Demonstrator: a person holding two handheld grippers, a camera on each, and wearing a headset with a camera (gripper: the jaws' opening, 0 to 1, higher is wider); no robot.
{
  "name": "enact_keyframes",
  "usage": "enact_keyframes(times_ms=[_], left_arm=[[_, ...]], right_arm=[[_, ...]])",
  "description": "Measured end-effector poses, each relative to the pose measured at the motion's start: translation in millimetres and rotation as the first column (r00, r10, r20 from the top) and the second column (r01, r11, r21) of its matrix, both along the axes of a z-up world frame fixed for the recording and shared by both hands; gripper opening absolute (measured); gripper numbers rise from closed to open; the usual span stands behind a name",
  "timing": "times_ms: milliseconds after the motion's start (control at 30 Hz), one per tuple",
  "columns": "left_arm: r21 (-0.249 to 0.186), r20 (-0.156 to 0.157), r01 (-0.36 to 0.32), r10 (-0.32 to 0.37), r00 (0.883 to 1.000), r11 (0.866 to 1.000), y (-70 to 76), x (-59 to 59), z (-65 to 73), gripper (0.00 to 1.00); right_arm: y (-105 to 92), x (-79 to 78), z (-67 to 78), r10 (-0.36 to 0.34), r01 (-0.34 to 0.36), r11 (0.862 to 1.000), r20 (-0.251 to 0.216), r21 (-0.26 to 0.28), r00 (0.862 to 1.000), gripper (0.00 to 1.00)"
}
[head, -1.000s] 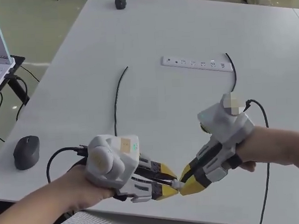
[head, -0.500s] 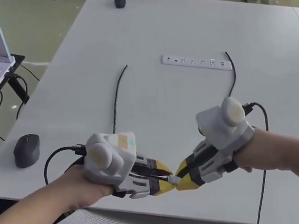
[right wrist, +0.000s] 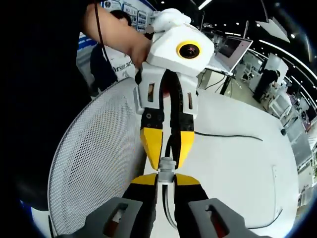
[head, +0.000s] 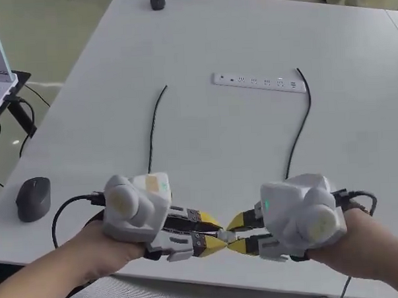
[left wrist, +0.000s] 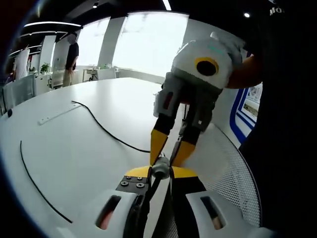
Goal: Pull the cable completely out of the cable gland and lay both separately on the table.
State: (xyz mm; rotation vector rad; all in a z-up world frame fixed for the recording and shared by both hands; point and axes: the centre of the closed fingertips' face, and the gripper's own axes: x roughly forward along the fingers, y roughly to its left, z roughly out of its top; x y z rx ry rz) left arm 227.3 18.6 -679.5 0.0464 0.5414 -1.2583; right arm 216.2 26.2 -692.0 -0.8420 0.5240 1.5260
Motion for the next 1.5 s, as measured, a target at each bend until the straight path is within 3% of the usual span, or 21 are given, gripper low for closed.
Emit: enact_keyframes(times_ms=[167, 700, 767, 833, 933, 1000, 1033, 1100, 1133, 1167, 1300, 1500], left_arm=[[-0.014, -0.012, -0.013, 0.013, 1.0, 1.0, 0.4, 0.4, 1.7, 0.15], [-0.007, -0.004, -0.013, 0.013, 1.0, 1.0, 0.8, -4.3, 2.9, 0.15], [-0.01, 0.001, -0.015, 0.015, 1.0, 1.0, 1.1, -4.2, 4.4, 0.15], [-0.003, 0.015, -0.013, 0.013, 1.0, 1.0, 1.5, -4.5, 4.5, 0.15], [0.012, 0.046, -0.006, 0.005, 0.999, 1.0, 3.3, -4.8, 4.4, 0.15], [0.014, 0.067, -0.007, 0.006, 0.998, 1.0, 4.6, -4.1, 6.9, 0.15], [0.02, 0.09, -0.005, 0.004, 0.996, 1.0, 5.3, -3.3, 7.8, 0.15], [0.026, 0.113, -0.004, 0.001, 0.994, 1.0, 6.3, -3.1, 9.8, 0.15], [0.028, 0.118, -0.005, 0.001, 0.993, 1.0, 6.7, -2.8, 10.7, 0.15], [0.032, 0.141, -0.001, -0.003, 0.99, 0.999, 7.1, -1.9, 13.2, 0.15], [0.033, 0.145, -0.009, 0.005, 0.989, 0.999, 8.6, 1.1, 16.9, 0.15], [0.03, 0.167, 0.003, -0.008, 0.986, 1.0, 6.6, 2.6, 23.7, 0.15]], right_arm=[[0.6, 1.2, 2.4, 0.004, -0.005, 1.0, 0.087, 0.007, 0.996, 0.07], [2.0, -1.7, 3.3, 0.007, -0.009, 1.0, 0.073, 0.023, 0.997, 0.08], [2.1, 1.2, 5.0, -0.036, 0.035, 0.999, 0.049, 0.027, 0.998, 0.11], [-0.7, 2.4, 3.5, -0.077, 0.078, 0.997, -0.006, 0.013, 0.997, 0.19], [-4.3, 9.2, 6.6, -0.085, 0.086, 0.996, -0.019, 0.015, 0.996, 0.2], [-7.1, 7.3, 9.2, -0.142, 0.147, 0.989, -0.128, 0.024, 0.981, 0.21], [-7.2, 7.4, 11.9, -0.179, 0.19, 0.981, -0.205, 0.035, 0.962, 0.21], [-10.5, 8.9, 13.8, -0.215, 0.231, 0.973, -0.295, 0.02, 0.931, 0.22], [-12.6, 9.1, 13.5, -0.221, 0.235, 0.972, -0.314, 0.005, 0.923, 0.22], [-14.1, 14.3, 13.9, -0.219, 0.23, 0.973, -0.295, 0.003, 0.93, 0.22], [-14.5, 14.0, 17.9, -0.223, 0.237, 0.972, -0.325, 0.002, 0.919, 0.23], [-10.6, 11.9, 18.7, -0.215, 0.228, 0.974, -0.309, 0.005, 0.926, 0.18]])
